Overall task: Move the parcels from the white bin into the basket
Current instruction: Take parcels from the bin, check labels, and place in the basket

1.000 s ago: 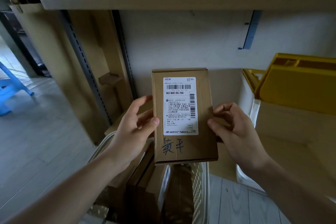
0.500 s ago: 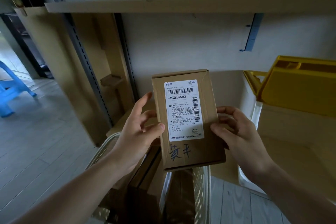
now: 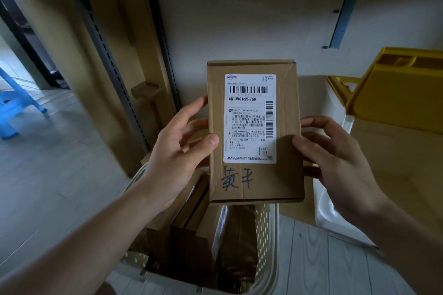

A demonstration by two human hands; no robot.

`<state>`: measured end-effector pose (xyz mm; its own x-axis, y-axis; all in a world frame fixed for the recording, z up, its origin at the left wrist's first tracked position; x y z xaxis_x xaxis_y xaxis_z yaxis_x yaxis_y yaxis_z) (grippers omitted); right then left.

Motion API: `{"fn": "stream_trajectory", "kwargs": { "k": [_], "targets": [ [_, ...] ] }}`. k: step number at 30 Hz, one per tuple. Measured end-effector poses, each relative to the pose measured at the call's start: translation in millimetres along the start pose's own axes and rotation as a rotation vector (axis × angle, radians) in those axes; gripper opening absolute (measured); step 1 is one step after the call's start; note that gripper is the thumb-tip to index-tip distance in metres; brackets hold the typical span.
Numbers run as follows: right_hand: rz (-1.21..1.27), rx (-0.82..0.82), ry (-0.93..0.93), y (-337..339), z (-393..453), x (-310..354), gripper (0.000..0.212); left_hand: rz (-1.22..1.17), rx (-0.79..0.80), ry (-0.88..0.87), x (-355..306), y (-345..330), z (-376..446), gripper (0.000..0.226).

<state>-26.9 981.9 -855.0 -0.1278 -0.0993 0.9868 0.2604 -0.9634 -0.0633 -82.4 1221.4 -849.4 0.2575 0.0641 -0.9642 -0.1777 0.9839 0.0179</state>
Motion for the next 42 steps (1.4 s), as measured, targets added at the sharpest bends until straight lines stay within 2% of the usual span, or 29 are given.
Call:
{"fn": "stream_trajectory", "kwargs": {
  "k": [4, 23, 28, 32, 36, 39, 42],
  "targets": [
    [0.008, 0.013, 0.017, -0.6, -5.3, 10.8, 0.043, -0.007, 0.036, -0.030, -4.0, 0.0, -2.0, 0.062],
    [0.003, -0.060, 0.045, 2.7, -9.0, 18.2, 0.023, -0.024, 0.107, -0.075, -9.8, -3.2, -2.8, 0.066],
    [-0.034, -0.049, 0.036, 3.0, -9.5, 19.1, 0.026, -0.010, 0.133, -0.048, -7.7, -3.6, -3.2, 0.054],
    [-0.038, -0.036, 0.033, 1.7, -10.1, 16.6, 0.029, -0.047, 0.106, -0.033, -8.0, -0.2, -3.2, 0.057],
    [-0.122, -0.031, -0.012, 1.1, -7.9, 1.8, 0.018, -0.072, 0.075, 0.027, -7.0, 3.3, -4.8, 0.058],
    [-0.194, -0.018, -0.108, -6.1, -3.3, -23.3, 0.030, -0.052, 0.096, 0.098, -1.9, 3.0, -5.8, 0.053],
    [-0.362, 0.042, -0.168, -20.7, -1.2, -54.5, 0.033, 0.026, 0.003, 0.193, 11.0, 2.1, -5.5, 0.040]
  ]
}}
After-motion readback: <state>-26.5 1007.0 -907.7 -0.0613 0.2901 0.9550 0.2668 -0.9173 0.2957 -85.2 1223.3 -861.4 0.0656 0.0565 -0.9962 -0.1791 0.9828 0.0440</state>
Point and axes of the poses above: each hand's wrist, its own z-axis towards the middle knuckle, its own y-axis out of the back of the hand, x = y × z, the point moved 5 cm from there along z, towards the middle knuckle, and after that the axes turned 1 degree about -z, right-handed, at the moved point
